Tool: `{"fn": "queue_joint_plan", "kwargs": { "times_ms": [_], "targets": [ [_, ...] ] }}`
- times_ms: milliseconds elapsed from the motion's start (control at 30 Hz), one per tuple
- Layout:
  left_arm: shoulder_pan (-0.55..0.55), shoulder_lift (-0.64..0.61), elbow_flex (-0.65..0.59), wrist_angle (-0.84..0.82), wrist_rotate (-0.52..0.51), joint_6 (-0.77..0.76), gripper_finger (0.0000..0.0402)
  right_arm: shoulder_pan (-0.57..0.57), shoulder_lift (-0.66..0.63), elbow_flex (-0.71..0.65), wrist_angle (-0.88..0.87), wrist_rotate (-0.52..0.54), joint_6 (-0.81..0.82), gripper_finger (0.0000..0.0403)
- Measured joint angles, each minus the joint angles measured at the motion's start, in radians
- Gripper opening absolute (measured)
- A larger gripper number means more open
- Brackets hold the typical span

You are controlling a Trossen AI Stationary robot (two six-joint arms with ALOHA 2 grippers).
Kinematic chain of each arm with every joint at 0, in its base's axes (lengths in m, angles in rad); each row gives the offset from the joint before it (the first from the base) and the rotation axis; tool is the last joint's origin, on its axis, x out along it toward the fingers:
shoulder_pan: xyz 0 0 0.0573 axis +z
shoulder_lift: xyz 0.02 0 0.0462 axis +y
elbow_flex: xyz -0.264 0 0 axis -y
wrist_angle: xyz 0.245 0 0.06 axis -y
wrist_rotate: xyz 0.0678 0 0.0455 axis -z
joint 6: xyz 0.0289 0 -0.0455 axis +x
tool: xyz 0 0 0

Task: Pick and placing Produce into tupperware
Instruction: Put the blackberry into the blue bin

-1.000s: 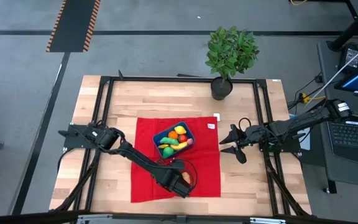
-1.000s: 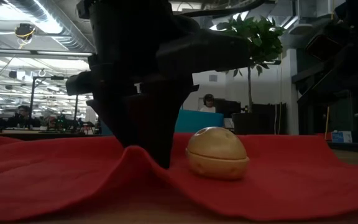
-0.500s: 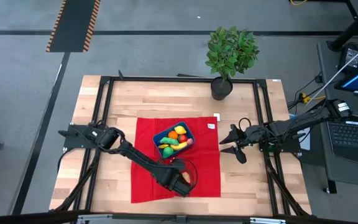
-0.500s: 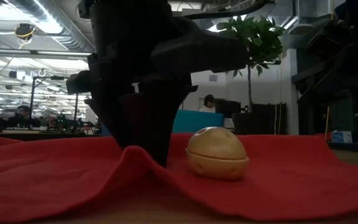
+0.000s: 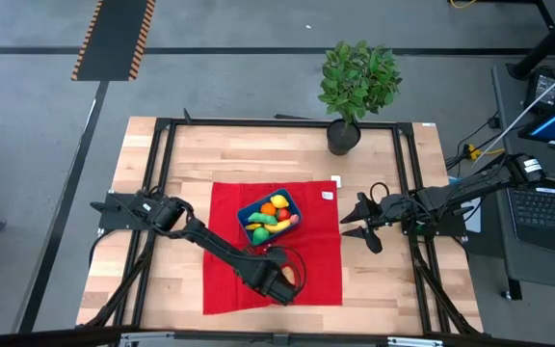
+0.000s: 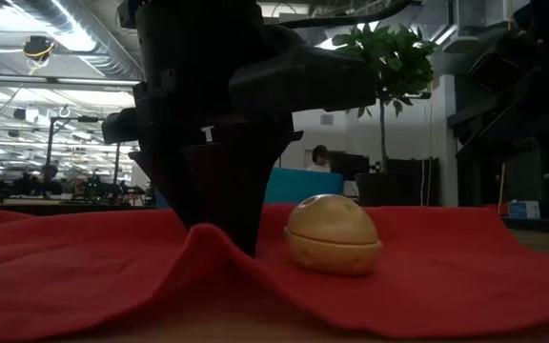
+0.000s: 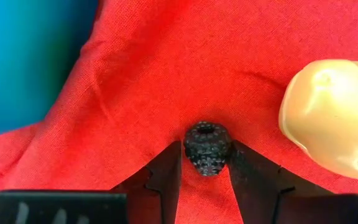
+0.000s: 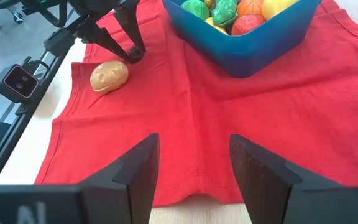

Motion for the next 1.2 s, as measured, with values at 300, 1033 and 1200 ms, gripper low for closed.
{"fn": "queue_joint_plan", "kwargs": {
  "times_ms": [300,1033,1200],
  "targets": [
    [0.001,0.0,-0.001,0.0,-0.014,-0.002,0.0159,0.0,0.0,0.0,0.0,0.0,0.0,0.0196],
    [0.006,-0.02,0.004,0.026,-0.065,0.001,0.0211,0.0,0.0,0.0,0.0,0.0,0.0,0.0196],
    [0.006,-0.021,0.005,0.037,-0.093,0.05,0.0208,0.0,0.0,0.0,0.0,0.0,0.0,0.0196]
  ]
}}
